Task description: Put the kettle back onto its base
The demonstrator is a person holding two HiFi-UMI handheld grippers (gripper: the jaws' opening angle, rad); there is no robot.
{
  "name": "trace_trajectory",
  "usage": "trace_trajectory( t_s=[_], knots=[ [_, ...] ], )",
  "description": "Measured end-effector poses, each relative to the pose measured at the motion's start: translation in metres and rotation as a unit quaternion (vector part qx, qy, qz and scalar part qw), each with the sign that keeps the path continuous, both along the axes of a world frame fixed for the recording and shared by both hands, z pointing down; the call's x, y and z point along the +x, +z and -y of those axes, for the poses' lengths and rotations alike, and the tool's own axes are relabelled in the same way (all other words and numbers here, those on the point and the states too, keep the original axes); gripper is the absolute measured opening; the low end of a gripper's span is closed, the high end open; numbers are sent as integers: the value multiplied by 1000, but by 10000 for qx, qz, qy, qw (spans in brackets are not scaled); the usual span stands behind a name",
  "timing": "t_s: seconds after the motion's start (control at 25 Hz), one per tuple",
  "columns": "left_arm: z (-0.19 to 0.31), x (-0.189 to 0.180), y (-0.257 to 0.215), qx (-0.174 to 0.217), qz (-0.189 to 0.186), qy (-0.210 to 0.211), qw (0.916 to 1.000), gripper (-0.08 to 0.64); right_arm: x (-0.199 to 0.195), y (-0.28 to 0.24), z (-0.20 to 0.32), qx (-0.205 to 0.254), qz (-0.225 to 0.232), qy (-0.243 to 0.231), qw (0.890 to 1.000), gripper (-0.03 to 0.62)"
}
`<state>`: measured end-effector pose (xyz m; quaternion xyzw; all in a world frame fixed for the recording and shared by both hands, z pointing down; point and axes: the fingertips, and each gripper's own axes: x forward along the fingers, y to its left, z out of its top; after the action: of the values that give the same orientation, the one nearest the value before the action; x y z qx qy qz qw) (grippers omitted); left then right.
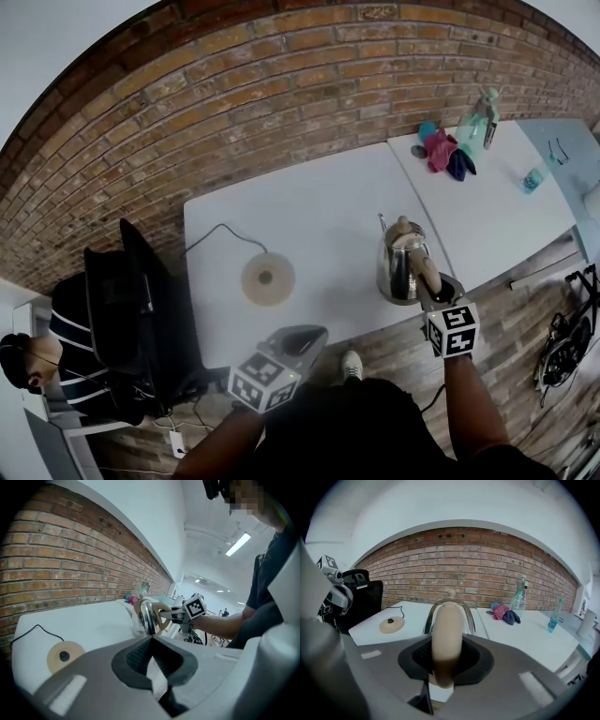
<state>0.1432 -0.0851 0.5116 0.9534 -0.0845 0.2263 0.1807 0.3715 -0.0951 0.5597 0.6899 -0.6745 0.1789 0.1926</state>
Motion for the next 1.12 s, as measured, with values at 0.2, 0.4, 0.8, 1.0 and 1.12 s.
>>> trace_trajectory(
  t_s=[0.2,0.4,0.8,1.0,1.12],
  knots=[
    [4,-19,-4,14,-14,-261,9997,2,-11,-5,10,-7,33,-102,9999,98],
    [9,-44,-4,-18,-38,-580,9983,2,-31,-10,22,18,46,-307,9995,98],
    [12,-85,-6,-66,-106,-985,9951,2,-80,-17,42,75,107,-712,9974,97],
    [13,-106,-7,-50,-99,-1157,9932,2,-104,-19,51,109,151,-880,9959,95],
    [14,-119,-8,-52,-96,-1257,9920,2,-119,-21,56,136,173,-994,9948,95]
  ],
)
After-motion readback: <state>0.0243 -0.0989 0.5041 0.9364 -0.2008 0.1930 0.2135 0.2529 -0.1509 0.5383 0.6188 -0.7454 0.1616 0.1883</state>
